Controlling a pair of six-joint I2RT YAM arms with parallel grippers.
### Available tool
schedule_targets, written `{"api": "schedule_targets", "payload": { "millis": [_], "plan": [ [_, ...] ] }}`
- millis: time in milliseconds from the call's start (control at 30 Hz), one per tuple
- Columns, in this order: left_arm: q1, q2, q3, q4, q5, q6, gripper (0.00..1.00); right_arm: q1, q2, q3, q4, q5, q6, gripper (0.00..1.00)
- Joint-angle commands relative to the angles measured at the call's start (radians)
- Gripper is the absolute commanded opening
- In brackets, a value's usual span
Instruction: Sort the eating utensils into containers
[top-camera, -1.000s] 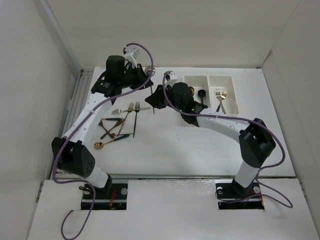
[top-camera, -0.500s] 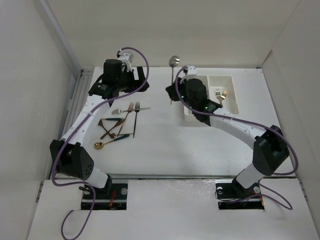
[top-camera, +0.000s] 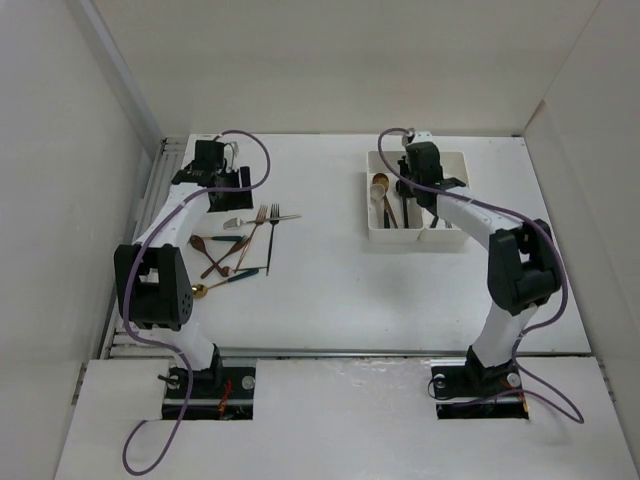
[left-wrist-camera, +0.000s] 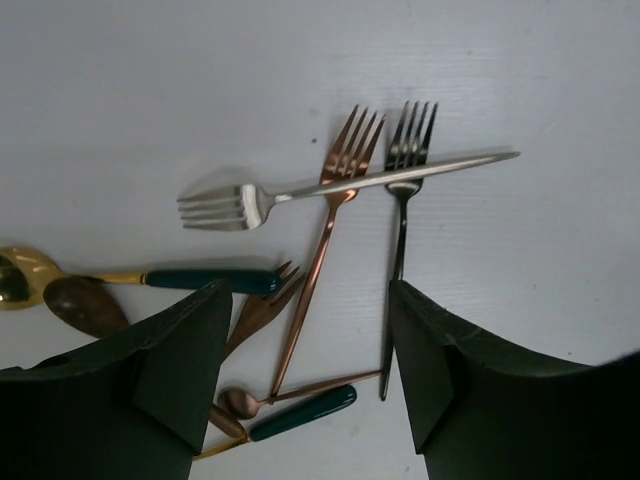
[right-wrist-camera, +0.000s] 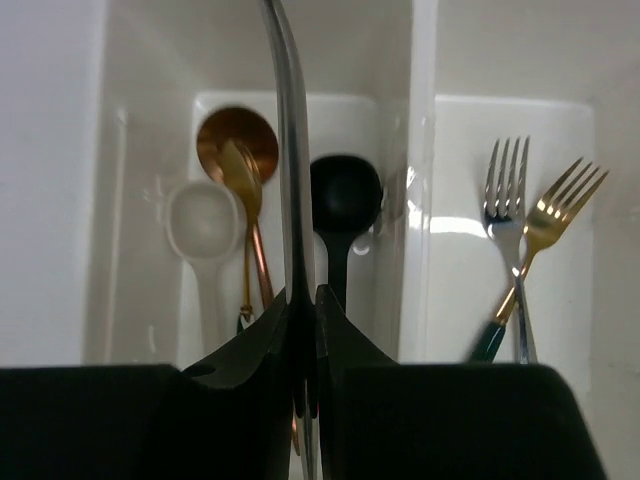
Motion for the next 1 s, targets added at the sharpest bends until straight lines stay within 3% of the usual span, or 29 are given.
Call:
{"api": "schedule_targets", "payload": {
  "millis": [0,167,267,300,333,500,667,800,867,967],
  "plan": [
    [0.005,-0.009,-0.011,-0.032,-0.02,0.015,0.62,-0.003,0.026,0.073,-0.05,0.0,-0.039,0.0],
    [0.041,0.056,-0.022,-0.032,-0.023,-0.016,0.66,-0.003,0.121,0.139,-0.139,-0.059,-0.028,0.14],
    [0.05,0.085,-0.031,-0.032,0.005,-0.037,0.71,-0.003,0.141,0.151,-0.151,-0.07,-0.028,0.37],
    [0.05,0.1,-0.022,-0.032,0.014,-0.037,0.71,-0.003,0.141,0.16,-0.16,-0.07,-0.028,0.49],
    [0.059,0.111,-0.012,-0.032,0.014,-0.037,0.72,-0.003,0.141,0.161,-0.16,-0.07,-0.019,0.52],
    [0.068,0.111,0.009,-0.041,0.014,-0.037,0.72,0.036,0.063,0.161,-0.14,-0.032,-0.019,0.56],
    [0.137,0.093,-0.019,-0.041,0.014,-0.037,0.72,0.128,-0.006,0.161,-0.107,-0.032,-0.122,0.6],
    [0.205,0.093,-0.05,-0.05,0.025,-0.037,0.72,0.236,-0.029,0.161,-0.096,-0.108,-0.186,0.62],
    [0.219,0.093,-0.06,-0.05,0.025,-0.037,0.72,0.309,-0.005,0.161,-0.082,-0.165,-0.254,0.71],
    [0.245,0.068,-0.082,-0.041,0.014,-0.037,0.72,0.389,0.081,0.249,-0.135,-0.256,-0.28,0.71]
  ]
}}
